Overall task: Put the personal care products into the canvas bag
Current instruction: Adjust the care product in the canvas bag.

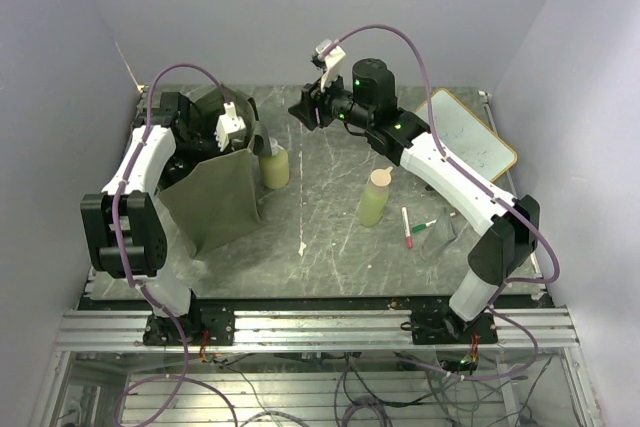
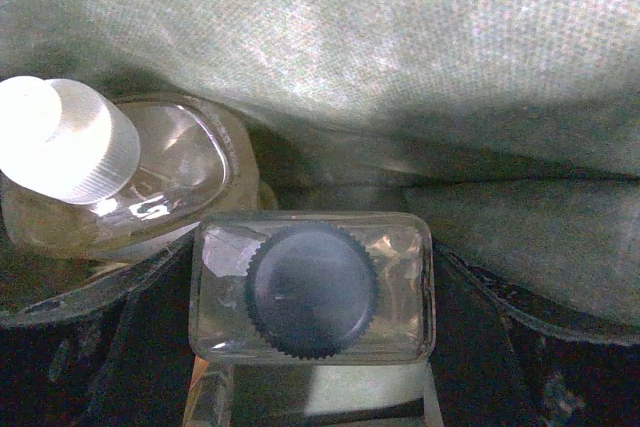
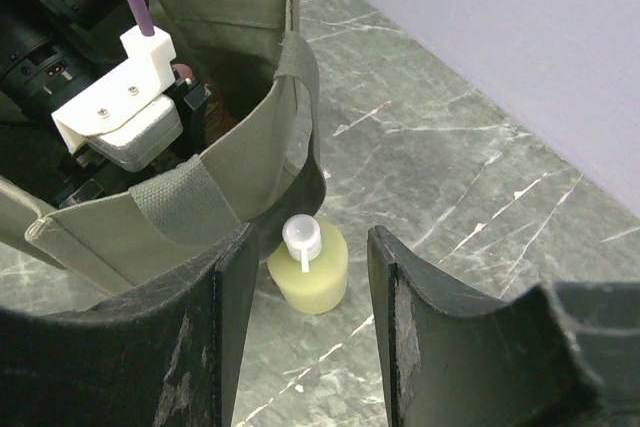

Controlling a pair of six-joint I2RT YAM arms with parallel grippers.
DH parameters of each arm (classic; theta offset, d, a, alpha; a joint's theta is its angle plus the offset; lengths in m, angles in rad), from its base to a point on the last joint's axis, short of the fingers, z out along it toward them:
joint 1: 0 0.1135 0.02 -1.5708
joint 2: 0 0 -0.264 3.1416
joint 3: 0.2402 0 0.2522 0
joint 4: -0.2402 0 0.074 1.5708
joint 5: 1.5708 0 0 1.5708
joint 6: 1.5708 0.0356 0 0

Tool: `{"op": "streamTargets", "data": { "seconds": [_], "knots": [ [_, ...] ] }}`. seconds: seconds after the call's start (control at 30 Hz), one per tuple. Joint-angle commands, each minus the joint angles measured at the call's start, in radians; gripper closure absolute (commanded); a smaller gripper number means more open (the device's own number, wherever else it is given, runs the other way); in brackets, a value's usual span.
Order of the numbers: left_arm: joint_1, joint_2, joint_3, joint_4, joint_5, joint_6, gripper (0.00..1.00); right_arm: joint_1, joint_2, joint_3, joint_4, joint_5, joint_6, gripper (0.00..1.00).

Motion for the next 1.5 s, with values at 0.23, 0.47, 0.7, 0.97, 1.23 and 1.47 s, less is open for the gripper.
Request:
{"op": "streamTargets", "data": {
  "seconds": [0.23, 0.47, 0.7, 0.97, 1.23, 1.47],
  "knots": [
    [-0.016, -0.050, 0.013, 0.086, 0.049, -0.006, 0.43, -0.004, -0.039, -0.019, 0.006, 0.004, -0.014, 0.52],
    [-0.016, -0.065, 0.019, 0.099, 0.046, -0.029, 0.34, -0.004, -0.033, -0.012, 0.002, 0.002, -0.010, 0.52],
    [-0.016, -0.081, 0.040, 0.090, 0.042, -0.030, 0.29, -0.004, -0.035, -0.019, 0.005, 0.002, -0.015, 0.51],
    [-0.017, -0.090, 0.067, 0.081, 0.049, -0.031, 0.23, -0.003, -0.041, -0.028, 0.003, 0.007, -0.028, 0.51],
    [-0.016, -0.099, 0.106, 0.048, 0.058, -0.021, 0.23, -0.004, -0.044, -0.032, 0.003, 0.004, -0.033, 0.51],
    [-0.017, -0.110, 0.147, 0.024, 0.059, -0.022, 0.23, -0.004, -0.043, -0.033, 0.002, -0.003, -0.026, 0.51]
  ]
}}
